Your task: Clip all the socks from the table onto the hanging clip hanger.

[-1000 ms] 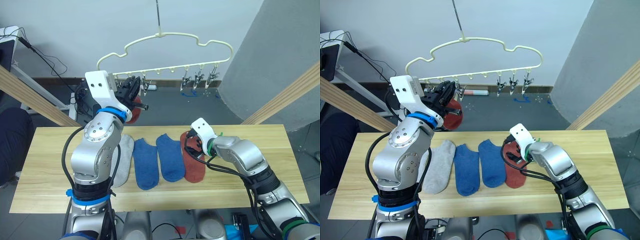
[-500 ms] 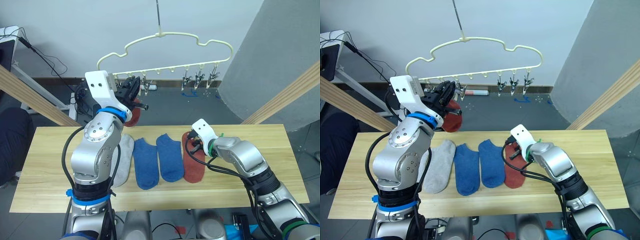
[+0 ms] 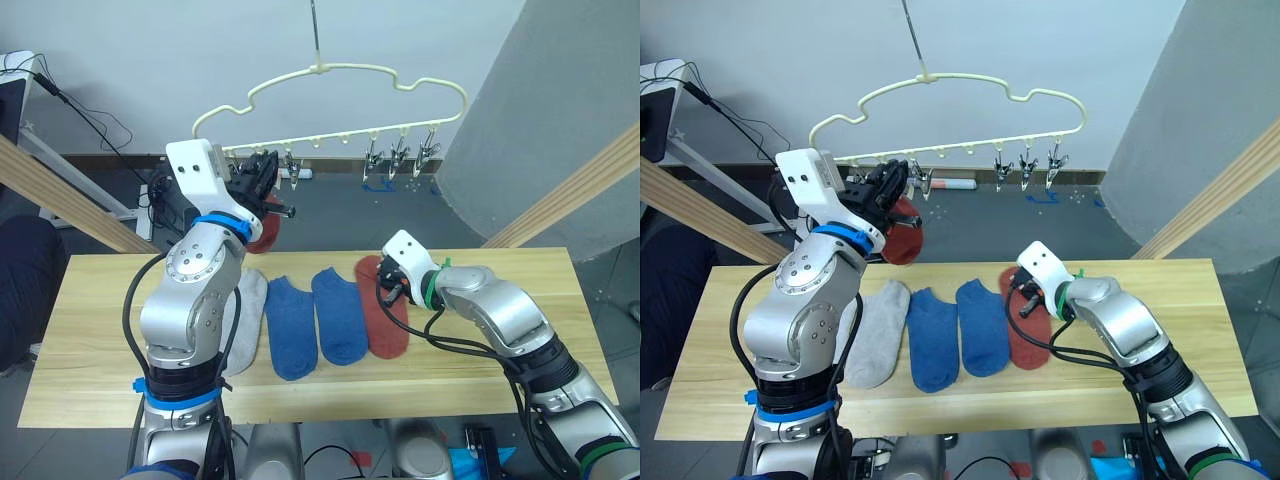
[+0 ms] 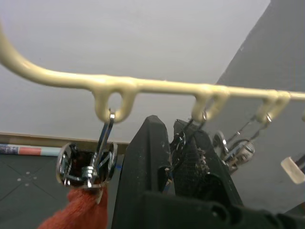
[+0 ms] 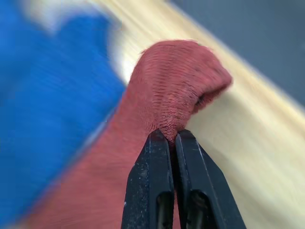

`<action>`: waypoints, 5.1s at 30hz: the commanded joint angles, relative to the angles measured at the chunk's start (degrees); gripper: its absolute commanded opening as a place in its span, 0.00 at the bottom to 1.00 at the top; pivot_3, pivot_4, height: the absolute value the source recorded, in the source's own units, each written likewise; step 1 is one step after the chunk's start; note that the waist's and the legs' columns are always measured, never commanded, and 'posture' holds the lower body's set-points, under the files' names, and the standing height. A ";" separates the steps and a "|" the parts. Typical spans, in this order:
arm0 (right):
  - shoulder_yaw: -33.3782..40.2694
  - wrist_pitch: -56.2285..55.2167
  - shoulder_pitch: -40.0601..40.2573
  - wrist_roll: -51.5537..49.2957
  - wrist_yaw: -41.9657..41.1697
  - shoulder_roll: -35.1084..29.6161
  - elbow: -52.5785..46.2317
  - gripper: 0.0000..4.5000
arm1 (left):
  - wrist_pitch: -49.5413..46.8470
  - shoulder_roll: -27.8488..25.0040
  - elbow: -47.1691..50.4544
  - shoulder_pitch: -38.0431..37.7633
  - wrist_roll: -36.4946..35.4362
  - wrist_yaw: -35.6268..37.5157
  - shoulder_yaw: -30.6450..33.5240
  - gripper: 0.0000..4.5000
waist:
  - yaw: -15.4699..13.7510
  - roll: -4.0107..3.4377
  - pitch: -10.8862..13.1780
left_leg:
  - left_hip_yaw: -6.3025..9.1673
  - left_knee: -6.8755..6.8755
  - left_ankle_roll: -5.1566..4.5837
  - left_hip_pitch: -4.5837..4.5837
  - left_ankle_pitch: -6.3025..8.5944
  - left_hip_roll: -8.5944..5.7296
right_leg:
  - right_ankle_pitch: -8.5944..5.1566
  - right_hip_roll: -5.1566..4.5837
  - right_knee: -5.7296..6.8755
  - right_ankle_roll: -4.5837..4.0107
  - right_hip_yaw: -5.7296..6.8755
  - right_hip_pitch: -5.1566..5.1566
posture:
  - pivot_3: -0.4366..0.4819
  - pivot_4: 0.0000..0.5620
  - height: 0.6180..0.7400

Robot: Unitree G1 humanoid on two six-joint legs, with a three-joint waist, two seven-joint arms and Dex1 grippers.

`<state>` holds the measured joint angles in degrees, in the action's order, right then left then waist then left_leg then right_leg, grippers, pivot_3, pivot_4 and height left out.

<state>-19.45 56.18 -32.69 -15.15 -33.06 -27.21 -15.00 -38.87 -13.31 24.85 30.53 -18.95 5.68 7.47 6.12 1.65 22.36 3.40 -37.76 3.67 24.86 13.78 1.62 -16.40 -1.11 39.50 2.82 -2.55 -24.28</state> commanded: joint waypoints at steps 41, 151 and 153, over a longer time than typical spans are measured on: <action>2.96 -18.20 -13.51 -5.99 -10.42 18.26 15.24 0.01 | -17.55 -5.91 7.47 3.67 -20.67 -1.59 9.96 0.04 | -1.37 0.07 0.05 | 0.06 -0.03 0.06 0.03 -0.03 0.02 | 0.02 -0.09 0.04 -0.01 0.06 -0.01 | 0.41 0.66 1.00; 10.01 -6.27 -7.08 -13.97 -19.48 -0.47 -7.49 0.45 | -11.46 -22.45 24.59 -21.20 -26.68 6.41 11.83 0.64 | -3.13 0.15 0.01 | 0.14 -0.17 0.23 0.01 -0.14 0.01 | 0.03 -0.11 0.40 -0.03 0.08 -0.09 | 0.39 0.58 1.00; 11.43 -5.03 -5.92 -15.50 -19.86 -2.88 -9.97 0.45 | -10.36 -22.20 24.22 -21.71 -25.82 6.65 11.09 0.64 | -3.03 0.15 0.00 | 0.15 -0.17 0.20 0.01 -0.13 0.01 | 0.04 -0.09 0.40 -0.05 0.09 -0.09 | 0.38 0.58 1.00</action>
<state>-10.13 50.26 -39.33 -28.35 -52.05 -28.61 -20.88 -51.36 -35.25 47.61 9.50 -45.82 11.93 18.54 3.09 1.80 22.37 3.55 -37.93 3.86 24.87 13.65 1.64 -16.36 -1.20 39.90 2.77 -2.45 -24.37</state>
